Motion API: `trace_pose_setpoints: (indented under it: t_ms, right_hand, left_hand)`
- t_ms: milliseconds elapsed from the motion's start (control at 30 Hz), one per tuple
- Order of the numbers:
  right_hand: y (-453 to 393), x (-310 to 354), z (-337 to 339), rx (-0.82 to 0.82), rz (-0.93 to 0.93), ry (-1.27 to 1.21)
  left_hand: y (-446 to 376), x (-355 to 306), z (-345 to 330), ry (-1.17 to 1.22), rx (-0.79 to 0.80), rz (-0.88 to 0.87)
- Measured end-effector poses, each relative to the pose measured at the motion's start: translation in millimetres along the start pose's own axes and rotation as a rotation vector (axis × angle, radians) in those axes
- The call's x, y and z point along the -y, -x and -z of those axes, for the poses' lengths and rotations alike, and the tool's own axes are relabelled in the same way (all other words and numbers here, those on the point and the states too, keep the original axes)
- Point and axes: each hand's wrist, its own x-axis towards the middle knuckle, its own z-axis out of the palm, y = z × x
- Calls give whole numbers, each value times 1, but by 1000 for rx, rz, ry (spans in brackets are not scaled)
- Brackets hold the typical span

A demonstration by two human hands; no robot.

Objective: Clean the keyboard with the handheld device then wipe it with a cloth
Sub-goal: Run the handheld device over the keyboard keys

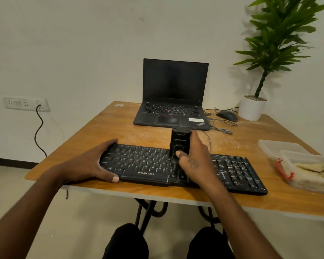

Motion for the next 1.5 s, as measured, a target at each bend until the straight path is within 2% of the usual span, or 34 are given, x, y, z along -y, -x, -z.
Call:
trace_pose_setpoints:
  t_ms: [100,200,267,400,700,867,1000,1100,1233,1400,1500]
  right_hand:
    - [-7,5,-7,46,13,-24]
    - [-6,-5,11,61,-59,-100]
    - [-3,-14,27,16,-102,-103]
    - [-5,-22,37,-98,-116,58]
    - [-26,8,-14,33,-30,26]
    - [-18,-22,26,16,-115,-96]
    - [-11,-53,72,-117,-185,-17]
    - [-11,-63,87,-159,-216,-2]
    - [-16,-52,70,-107,-137,58]
    - [-30,-40,44,6,-81,8]
    - [-29,-49,60,8,-127,-50]
  left_hand:
    - [0,0,1,7,2,3]
    - [0,-1,1,6,1,-1]
    - [1,-1,1,6,-3,-7]
    - [1,-1,0,16,-11,-2]
    - [2,-3,1,26,-1,8]
    - [2,-5,1,23,3,-2]
    - [2,-5,1,34,-2,5]
    - [3,-6,0,28,-5,1]
    - [3,-8,-1,37,-10,4]
    - [5,-11,0,39,-4,13]
    - [6,-11,0,40,1,12]
